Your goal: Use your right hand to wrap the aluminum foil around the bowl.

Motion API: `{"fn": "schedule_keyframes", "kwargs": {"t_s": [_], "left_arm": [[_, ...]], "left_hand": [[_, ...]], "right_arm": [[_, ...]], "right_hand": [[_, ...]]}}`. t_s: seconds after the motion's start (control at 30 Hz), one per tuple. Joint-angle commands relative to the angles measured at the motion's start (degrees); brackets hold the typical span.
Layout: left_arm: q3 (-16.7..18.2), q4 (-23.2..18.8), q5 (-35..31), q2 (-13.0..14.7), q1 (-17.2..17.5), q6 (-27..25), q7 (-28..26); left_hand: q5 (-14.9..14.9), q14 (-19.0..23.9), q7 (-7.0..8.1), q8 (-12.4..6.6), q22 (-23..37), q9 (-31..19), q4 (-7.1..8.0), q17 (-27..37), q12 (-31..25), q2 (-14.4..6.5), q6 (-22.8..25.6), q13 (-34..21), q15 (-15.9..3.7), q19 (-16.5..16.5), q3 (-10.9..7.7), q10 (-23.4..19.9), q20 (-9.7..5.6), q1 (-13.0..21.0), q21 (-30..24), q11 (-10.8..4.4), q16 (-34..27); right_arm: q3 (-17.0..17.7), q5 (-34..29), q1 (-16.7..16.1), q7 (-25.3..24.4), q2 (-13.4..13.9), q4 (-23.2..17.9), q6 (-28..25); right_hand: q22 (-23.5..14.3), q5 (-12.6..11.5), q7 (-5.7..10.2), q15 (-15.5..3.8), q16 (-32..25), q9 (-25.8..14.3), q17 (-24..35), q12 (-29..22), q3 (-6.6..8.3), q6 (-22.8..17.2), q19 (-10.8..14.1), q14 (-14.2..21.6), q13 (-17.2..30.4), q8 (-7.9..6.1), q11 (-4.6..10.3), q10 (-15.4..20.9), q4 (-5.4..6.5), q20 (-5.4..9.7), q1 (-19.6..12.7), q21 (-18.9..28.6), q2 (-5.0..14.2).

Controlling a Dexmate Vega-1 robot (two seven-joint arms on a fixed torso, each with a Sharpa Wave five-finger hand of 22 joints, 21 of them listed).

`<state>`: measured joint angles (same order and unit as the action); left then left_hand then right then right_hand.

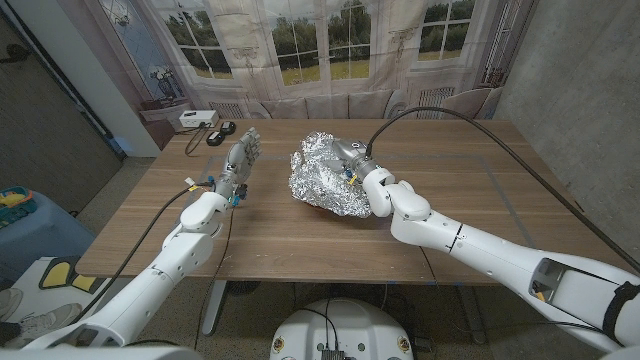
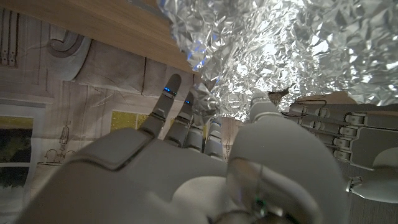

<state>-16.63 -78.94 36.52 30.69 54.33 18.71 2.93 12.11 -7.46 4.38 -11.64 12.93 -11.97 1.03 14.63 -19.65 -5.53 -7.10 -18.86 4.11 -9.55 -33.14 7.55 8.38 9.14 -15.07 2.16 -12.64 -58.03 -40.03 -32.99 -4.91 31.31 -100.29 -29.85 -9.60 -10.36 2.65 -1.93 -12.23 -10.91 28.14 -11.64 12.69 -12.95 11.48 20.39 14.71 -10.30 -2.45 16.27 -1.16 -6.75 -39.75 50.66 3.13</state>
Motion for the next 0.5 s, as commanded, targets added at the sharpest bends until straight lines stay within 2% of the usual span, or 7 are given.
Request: {"fn": "schedule_keyframes", "kwargs": {"t_s": [0.03,0.17,0.23,0.27,0.33,0.43,0.5], "left_arm": [[-0.74,2.23,0.02,-0.67,-2.12,0.01,1.34],[-0.99,2.9,0.0,-0.89,-2.81,-0.03,1.7],[-1.09,3.22,0.07,-1.02,-3.11,-0.04,1.92],[-1.15,3.39,0.07,-1.05,-3.26,-0.03,2.05],[-1.24,3.68,0.09,-1.15,-3.51,-0.04,2.18],[-1.34,4.01,0.13,-1.24,-3.79,0.0,2.44],[-1.36,4.18,0.17,-1.3,-3.92,0.04,2.51]], "left_hand": [[-0.24,-0.7,0.07,0.17,0.16,0.08,0.13,-0.02,0.12,-0.12,-0.83,0.03,-0.02,-0.73,-0.04,0.38,-0.23,-0.5,-0.3,0.0,0.2],[-0.52,-0.89,0.12,0.2,0.16,0.17,0.24,-0.11,0.3,-0.11,-0.88,0.08,-0.07,-0.77,0.04,0.6,-0.3,-0.72,-0.31,0.03,0.29],[-0.61,-0.88,0.1,0.2,0.16,0.2,0.27,-0.14,0.33,-0.1,-0.89,0.09,-0.09,-0.61,0.07,0.62,-0.26,-0.8,-0.38,0.02,0.28],[-0.69,-0.92,0.08,0.21,0.16,0.23,0.3,-0.17,0.35,-0.09,-0.89,0.11,-0.15,-0.83,0.1,0.6,-0.32,-0.87,-0.3,0.07,0.3],[-0.81,-0.91,0.12,0.22,0.17,0.27,0.34,-0.21,0.4,-0.09,-0.91,0.13,-0.16,-0.68,0.13,0.6,-0.4,-0.97,-0.38,0.07,0.3],[-0.99,-0.95,0.09,0.23,0.17,0.32,0.4,-0.28,0.46,-0.07,-0.95,0.17,-0.16,-0.72,0.19,0.6,-0.34,-1.12,-0.38,-0.01,0.32],[-1.06,-0.94,0.08,0.23,0.17,0.35,0.44,-0.31,0.48,-0.06,-0.95,0.18,-0.2,-0.69,0.22,0.59,-0.36,-1.21,-0.4,-0.02,0.31]], "right_arm": [[0.54,1.67,0.58,6.99,2.77,-4.8,-1.55],[0.38,1.99,1.21,8.55,2.75,-4.41,-1.39],[0.05,1.66,1.61,9.27,2.83,-4.39,-1.39],[0.09,1.75,1.63,9.3,2.85,-4.4,-1.17],[0.04,1.68,1.7,9.41,2.94,-4.5,-0.88],[-0.36,0.58,1.67,9.25,2.94,-4.75,-1.21],[-0.33,0.68,1.76,9.69,3.11,-4.92,-0.8]], "right_hand": [[-0.15,-0.27,-0.03,-0.51,-2.65,-0.14,-1.57,-1.47,-0.77,-2.64,4.92,6.85,-0.31,-1.76,-0.49,4.76,0.01,-0.99,2.32,-0.44,-0.14],[-0.21,-0.34,-0.21,-0.8,-3.54,-0.09,-2.31,-2.08,-0.83,-4.52,6.95,9.6,-0.47,-2.19,-0.21,7.14,-0.26,-0.6,2.72,-0.52,-0.3],[-0.22,-0.3,-0.29,-0.87,-3.55,-0.08,-2.49,-1.84,-1.2,-3.46,7.08,9.62,-0.51,-1.67,-0.02,6.84,-0.43,-0.59,3.03,-0.76,-0.94],[-0.23,-0.38,-0.2,-0.87,-3.62,-0.06,-2.64,-1.66,-1.46,-1.15,7.22,9.62,-0.55,-0.74,-0.12,6.79,-0.68,-0.61,3.17,-1.08,-1.34],[-0.24,-0.48,0.03,-0.81,-3.43,-0.08,-2.77,-1.02,-1.74,0.87,7.11,8.85,-0.59,-0.14,-0.25,5.53,-0.86,-0.91,3.42,-1.57,-1.62],[-0.2,-1.16,0.17,1.2,-0.57,-0.09,-3.82,0.97,-2.58,8.47,3.75,0.64,-0.81,0.36,-0.05,-0.52,-2.24,-2.36,3.38,-5.11,-2.72],[-0.17,-1.39,0.2,1.63,-0.39,-0.09,-4.28,1.25,-3.0,11.78,3.51,-0.35,-0.92,0.63,-0.36,-2.98,-2.69,-2.69,3.41,-6.09,-3.28]]}}
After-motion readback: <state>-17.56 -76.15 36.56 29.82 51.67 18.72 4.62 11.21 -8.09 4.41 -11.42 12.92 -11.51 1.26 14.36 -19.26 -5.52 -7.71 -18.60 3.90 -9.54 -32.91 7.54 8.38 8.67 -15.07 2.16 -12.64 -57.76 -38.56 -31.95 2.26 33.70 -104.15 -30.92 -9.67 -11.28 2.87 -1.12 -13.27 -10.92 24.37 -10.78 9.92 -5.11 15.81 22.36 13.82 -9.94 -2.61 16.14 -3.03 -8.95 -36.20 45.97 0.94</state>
